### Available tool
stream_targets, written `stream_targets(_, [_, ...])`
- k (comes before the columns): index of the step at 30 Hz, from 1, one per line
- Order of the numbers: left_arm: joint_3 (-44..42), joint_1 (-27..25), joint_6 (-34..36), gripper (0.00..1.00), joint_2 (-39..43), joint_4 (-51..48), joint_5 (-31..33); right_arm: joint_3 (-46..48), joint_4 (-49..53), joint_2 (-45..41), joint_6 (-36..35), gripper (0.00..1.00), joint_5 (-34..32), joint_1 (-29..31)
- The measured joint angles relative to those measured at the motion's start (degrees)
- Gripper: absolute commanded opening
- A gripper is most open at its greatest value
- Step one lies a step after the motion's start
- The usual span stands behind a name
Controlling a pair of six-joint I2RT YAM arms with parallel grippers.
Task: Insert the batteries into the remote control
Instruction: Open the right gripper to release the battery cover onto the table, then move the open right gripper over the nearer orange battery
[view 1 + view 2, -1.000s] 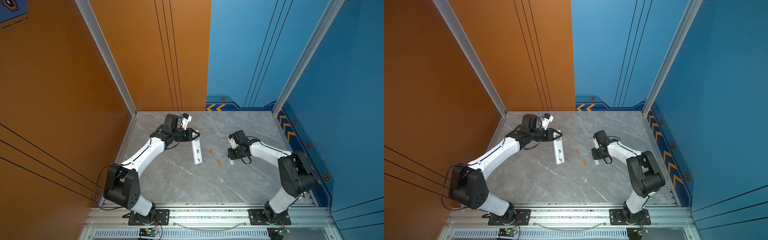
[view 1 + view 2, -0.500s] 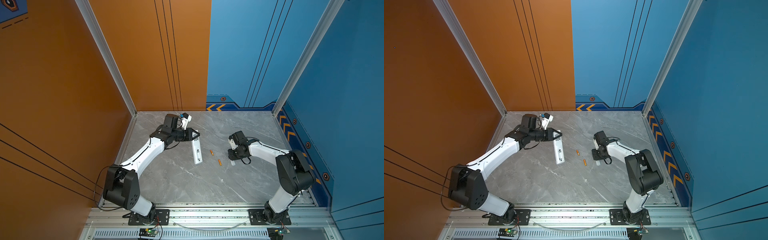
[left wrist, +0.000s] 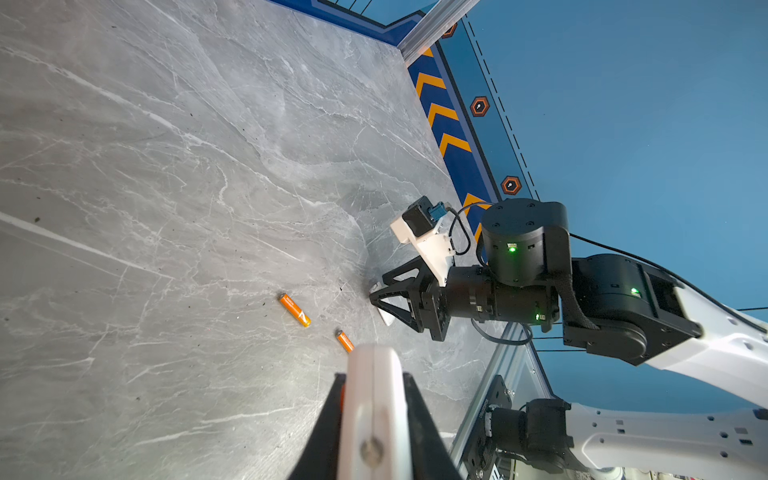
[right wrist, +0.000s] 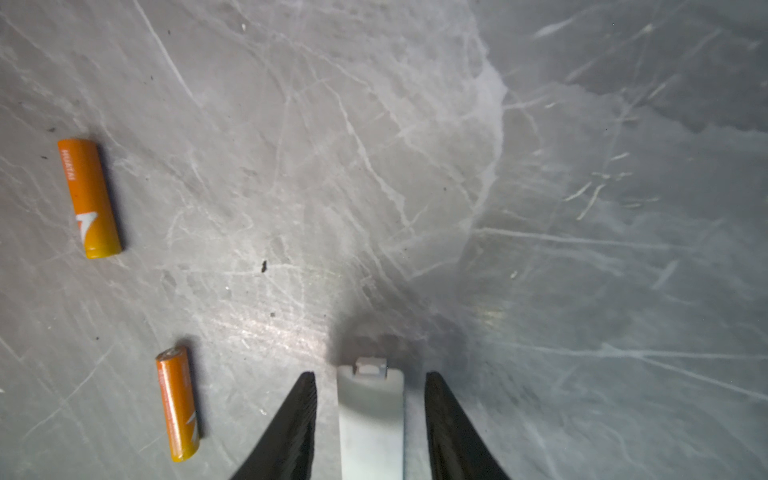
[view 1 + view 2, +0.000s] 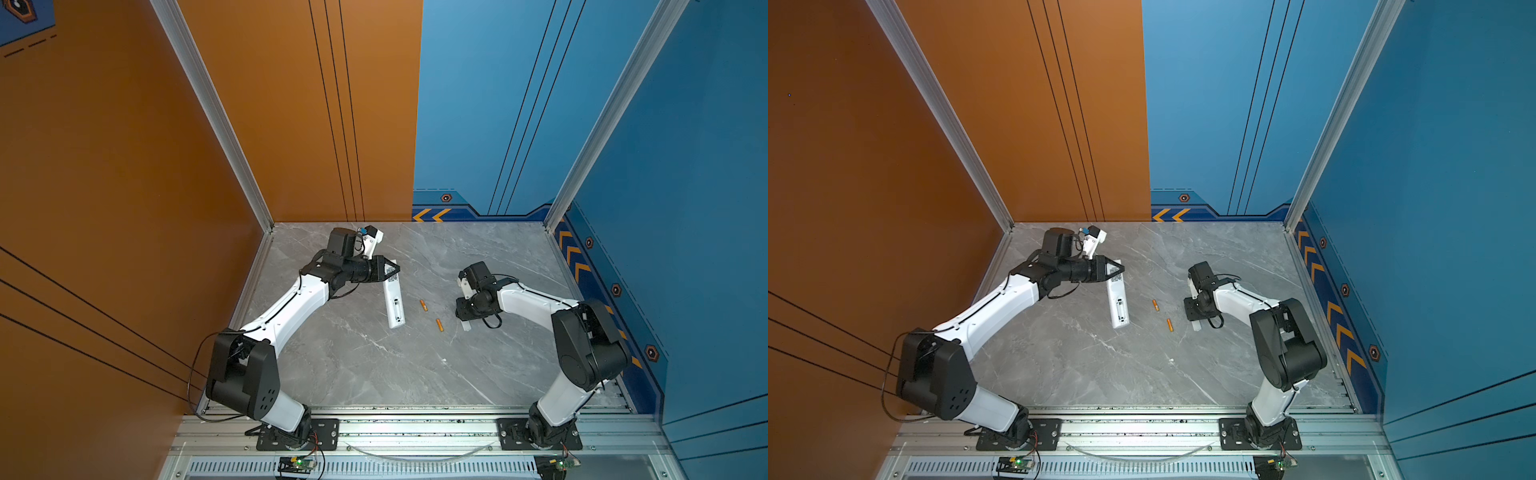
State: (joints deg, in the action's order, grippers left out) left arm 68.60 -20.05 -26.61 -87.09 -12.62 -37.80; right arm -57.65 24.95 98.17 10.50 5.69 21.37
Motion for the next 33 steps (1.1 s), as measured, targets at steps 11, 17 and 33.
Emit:
stream_targets(11, [0.0,0.0,0.0,0.0,0.1,0.1,0.0,0.1,0.1,-1.7,0.4,0.63,-0.2,0.0])
stream_targets(17, [0.0,0.0,0.0,0.0,0.2,2.1,-0.4,0.1,1.2,-5.9,0.2,0.63,-2.2,0.9])
stream_targets(33, [-0.5,0.0,-1.4,0.0,1.5,6.8,-2.0,-5.2,6.6,-7.8,-0.4,0.61,-7.3,10.4])
